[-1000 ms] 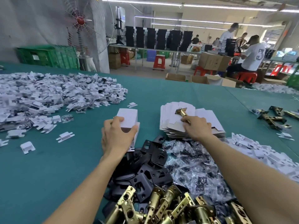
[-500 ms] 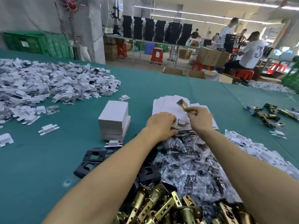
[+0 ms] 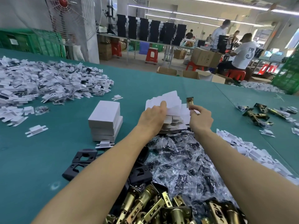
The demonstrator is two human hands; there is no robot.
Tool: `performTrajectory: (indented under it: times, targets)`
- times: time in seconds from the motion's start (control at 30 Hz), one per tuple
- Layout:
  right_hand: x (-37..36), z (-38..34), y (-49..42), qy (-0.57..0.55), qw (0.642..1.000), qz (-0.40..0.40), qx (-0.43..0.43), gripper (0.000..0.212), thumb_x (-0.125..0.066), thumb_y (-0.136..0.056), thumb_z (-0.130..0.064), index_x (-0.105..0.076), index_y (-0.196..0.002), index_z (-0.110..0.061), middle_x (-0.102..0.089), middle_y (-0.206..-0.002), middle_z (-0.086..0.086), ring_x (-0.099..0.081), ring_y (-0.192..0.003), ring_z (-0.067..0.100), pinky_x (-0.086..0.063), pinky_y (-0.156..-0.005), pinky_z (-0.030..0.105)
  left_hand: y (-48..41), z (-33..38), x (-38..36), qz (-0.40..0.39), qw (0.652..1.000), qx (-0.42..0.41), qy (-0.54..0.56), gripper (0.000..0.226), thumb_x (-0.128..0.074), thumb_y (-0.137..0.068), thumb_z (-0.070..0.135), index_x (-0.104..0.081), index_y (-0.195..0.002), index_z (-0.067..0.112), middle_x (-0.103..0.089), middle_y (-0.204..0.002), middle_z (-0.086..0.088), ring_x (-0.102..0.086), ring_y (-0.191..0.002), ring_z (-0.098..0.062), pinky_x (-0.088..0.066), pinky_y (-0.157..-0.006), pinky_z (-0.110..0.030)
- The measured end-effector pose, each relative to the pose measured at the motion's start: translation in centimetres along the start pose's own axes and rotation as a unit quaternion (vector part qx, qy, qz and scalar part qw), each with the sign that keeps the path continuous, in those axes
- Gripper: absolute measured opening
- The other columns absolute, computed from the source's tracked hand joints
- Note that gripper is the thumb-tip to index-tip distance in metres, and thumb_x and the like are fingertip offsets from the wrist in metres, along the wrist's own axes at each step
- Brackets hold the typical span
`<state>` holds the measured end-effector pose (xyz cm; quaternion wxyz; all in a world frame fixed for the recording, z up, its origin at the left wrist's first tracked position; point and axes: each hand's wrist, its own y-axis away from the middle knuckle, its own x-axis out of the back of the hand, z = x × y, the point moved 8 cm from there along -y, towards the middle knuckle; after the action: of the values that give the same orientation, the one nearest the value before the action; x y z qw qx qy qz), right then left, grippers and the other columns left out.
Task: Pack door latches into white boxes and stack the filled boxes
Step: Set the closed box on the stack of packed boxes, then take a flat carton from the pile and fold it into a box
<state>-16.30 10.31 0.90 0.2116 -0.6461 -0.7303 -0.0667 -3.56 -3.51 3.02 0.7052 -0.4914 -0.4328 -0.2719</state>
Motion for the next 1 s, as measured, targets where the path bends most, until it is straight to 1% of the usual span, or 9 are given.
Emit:
performTrajectory:
  times: [0.27,0.43,0.6,0.67,0.73,0.8,0.87,0.93,1.0]
  targets:
    - [-3.3,-4.0,1.4,0.177,0.97,-0.042,0.162,0.034,-0.047,-0.101,-0.01,-0.072,-0.12,-0.021,-0.07,-0.118,0.01,-0.059,-0.102,0.03,-0.047,-0.089,0.032,0.1,-0.7,0.9,0.044,0.992,0.062,0.102,0.021,-0.029,-0.109,0.015,-0.043,-0.117,0.002,-0.065,-0.094,-0.023,-0.052,-0.07,-0.04,-0.033,-0.058,-0.043]
    - [-6.0,-4.3,1.5,0.254,0.941,-0.104,0.196,0.037,-0.047,-0.098,-0.008,-0.072,-0.119,-0.026,-0.07,-0.117,0.013,-0.057,-0.11,0.036,-0.049,-0.096,0.042,1.0,-2.0,1.9,0.089,0.965,0.127,0.21,0.016,-0.03,-0.107,0.018,-0.039,-0.099,0.007,-0.062,-0.088,-0.024,-0.055,-0.076,-0.043,-0.034,-0.059,-0.044]
    - [-7.7,-2.9,2.4,0.358,0.888,-0.22,0.185,0.035,-0.045,-0.102,-0.027,-0.061,-0.132,-0.033,-0.059,-0.134,0.014,-0.046,-0.12,0.038,-0.042,-0.1,0.042,2.5,-3.9,2.8,0.148,0.95,0.159,0.223,0.016,-0.028,-0.105,0.009,-0.037,-0.092,0.009,-0.057,-0.079,-0.019,-0.052,-0.069,-0.04,-0.032,-0.057,-0.042]
    - [-7.3,-3.8,2.9,0.32,0.894,-0.246,0.194,0.036,-0.042,-0.104,-0.024,-0.06,-0.135,-0.027,-0.057,-0.14,0.012,-0.05,-0.123,0.036,-0.04,-0.103,0.04,3.3,-3.9,4.1,0.197,0.949,0.127,0.213,0.015,-0.033,-0.104,0.004,-0.038,-0.09,0.009,-0.058,-0.079,-0.02,-0.053,-0.066,-0.039,-0.035,-0.055,-0.044]
    - [-5.7,-5.0,3.0,0.219,0.935,-0.219,0.174,0.036,-0.036,-0.106,-0.028,-0.066,-0.123,-0.015,-0.061,-0.135,0.014,-0.054,-0.114,0.03,-0.04,-0.097,0.037,4.4,-3.3,5.6,0.23,0.952,0.073,0.189,0.008,-0.043,-0.102,0.0,-0.051,-0.099,0.0,-0.066,-0.09,-0.024,-0.061,-0.067,-0.041,-0.047,-0.052,-0.046]
    - [-3.4,-5.6,3.0,0.073,0.98,-0.163,0.085,0.052,-0.028,-0.104,-0.045,-0.064,-0.111,-0.009,-0.064,-0.123,0.013,-0.053,-0.103,0.028,-0.039,-0.089,0.038,6.0,-2.2,6.9,0.261,0.954,0.005,0.149,0.01,-0.057,-0.095,-0.008,-0.06,-0.104,-0.008,-0.072,-0.098,-0.023,-0.066,-0.059,-0.036,-0.046,-0.043,-0.03]
    - [-2.6,-5.1,3.4,-0.087,0.98,-0.173,-0.047,0.057,-0.029,-0.099,-0.06,-0.062,-0.11,-0.015,-0.069,-0.109,0.01,-0.063,-0.095,0.029,-0.05,-0.087,0.042,7.6,-0.6,7.7,0.295,0.947,-0.09,0.092,0.013,-0.065,-0.088,-0.011,-0.059,-0.096,-0.002,-0.073,-0.111,-0.019,-0.069,-0.06,-0.027,-0.035,-0.037,-0.02]
    - [-2.3,-5.1,4.4,-0.172,0.959,-0.205,-0.098,0.034,-0.047,-0.099,-0.044,-0.061,-0.099,-0.013,-0.07,-0.094,0.014,-0.068,-0.074,0.028,-0.056,-0.071,0.039,9.1,1.3,7.8,0.289,0.935,-0.188,0.084,0.014,-0.061,-0.09,-0.004,-0.053,-0.096,0.006,-0.071,-0.122,-0.013,-0.074,-0.085,-0.027,-0.051,-0.042,-0.025]
    - [-1.1,-5.5,4.8,-0.153,0.969,-0.185,-0.052,0.012,-0.051,-0.093,-0.009,-0.061,-0.086,-0.009,-0.066,-0.089,0.017,-0.062,-0.07,0.028,-0.051,-0.065,0.038,9.7,2.8,7.8,0.235,0.935,-0.249,0.088,0.006,-0.056,-0.097,0.011,-0.06,-0.095,0.007,-0.07,-0.123,-0.012,-0.071,-0.105,-0.029,-0.063,-0.067,-0.04]
